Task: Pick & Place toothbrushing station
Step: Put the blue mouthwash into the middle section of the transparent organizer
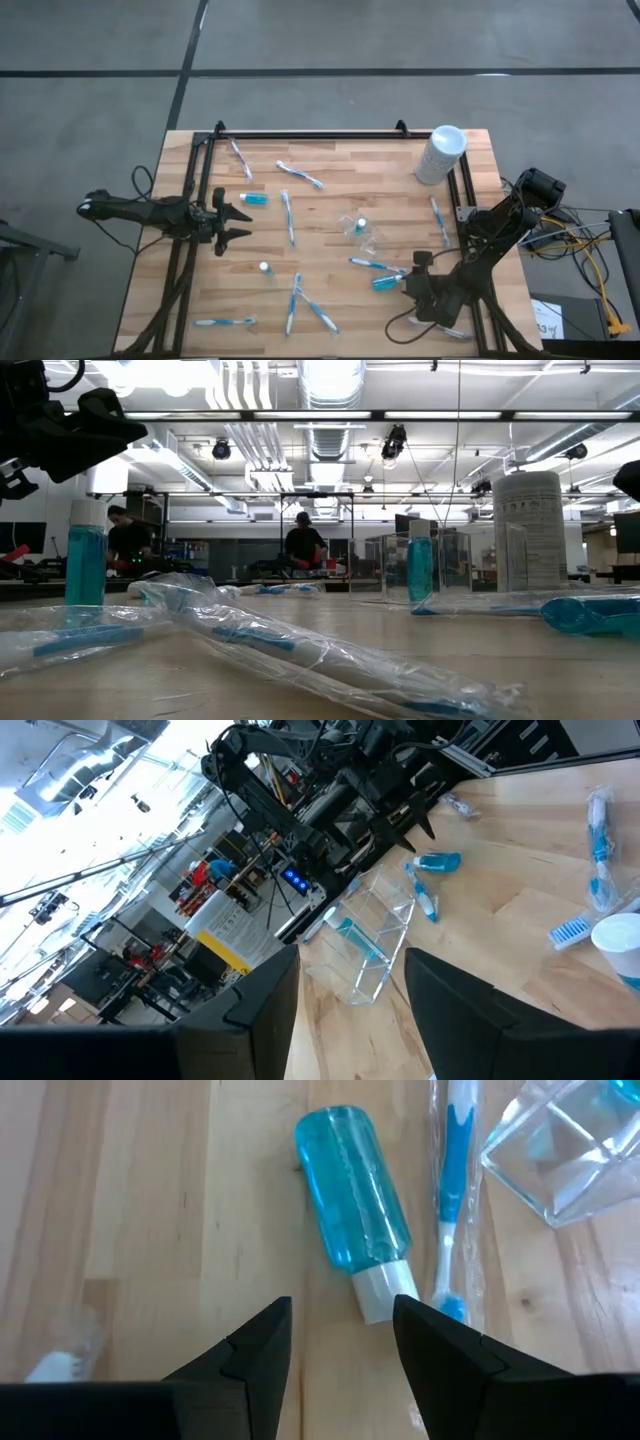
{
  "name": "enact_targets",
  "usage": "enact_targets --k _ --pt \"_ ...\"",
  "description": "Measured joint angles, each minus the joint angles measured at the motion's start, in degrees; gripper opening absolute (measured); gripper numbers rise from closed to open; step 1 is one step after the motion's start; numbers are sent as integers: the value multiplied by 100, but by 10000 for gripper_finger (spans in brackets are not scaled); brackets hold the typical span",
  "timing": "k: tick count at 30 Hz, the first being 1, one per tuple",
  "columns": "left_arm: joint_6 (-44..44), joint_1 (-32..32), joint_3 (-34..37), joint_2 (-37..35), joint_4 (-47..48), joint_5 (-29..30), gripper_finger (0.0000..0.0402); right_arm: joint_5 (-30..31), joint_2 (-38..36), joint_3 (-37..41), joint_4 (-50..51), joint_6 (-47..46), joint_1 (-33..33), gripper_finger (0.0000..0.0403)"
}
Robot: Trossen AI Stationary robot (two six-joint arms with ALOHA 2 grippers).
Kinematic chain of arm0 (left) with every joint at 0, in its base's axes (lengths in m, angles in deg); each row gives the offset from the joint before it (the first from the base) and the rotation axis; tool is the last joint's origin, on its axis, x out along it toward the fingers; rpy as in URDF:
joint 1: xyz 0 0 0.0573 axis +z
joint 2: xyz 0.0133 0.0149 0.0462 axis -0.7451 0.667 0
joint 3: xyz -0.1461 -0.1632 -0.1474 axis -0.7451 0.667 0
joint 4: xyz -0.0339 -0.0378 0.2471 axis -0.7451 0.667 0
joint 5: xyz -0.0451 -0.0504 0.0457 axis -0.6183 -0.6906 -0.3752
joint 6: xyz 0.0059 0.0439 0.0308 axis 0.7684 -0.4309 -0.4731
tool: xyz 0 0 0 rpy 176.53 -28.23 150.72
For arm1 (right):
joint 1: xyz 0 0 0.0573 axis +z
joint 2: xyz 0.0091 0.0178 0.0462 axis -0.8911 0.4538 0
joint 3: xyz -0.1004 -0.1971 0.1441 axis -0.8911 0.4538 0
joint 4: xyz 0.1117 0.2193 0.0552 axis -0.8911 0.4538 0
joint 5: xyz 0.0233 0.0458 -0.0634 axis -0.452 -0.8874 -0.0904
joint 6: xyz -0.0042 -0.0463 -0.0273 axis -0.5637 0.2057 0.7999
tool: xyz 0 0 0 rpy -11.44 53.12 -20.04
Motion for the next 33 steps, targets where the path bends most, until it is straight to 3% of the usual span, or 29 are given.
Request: enact_targets --k 21,33 --pt "0 4 0 -2 0 0 188 783 -22 376 -413 295 -56 168" --pt "0 2 0 -2 0 0 188 731 -20 710 -1062 455 -154 169"
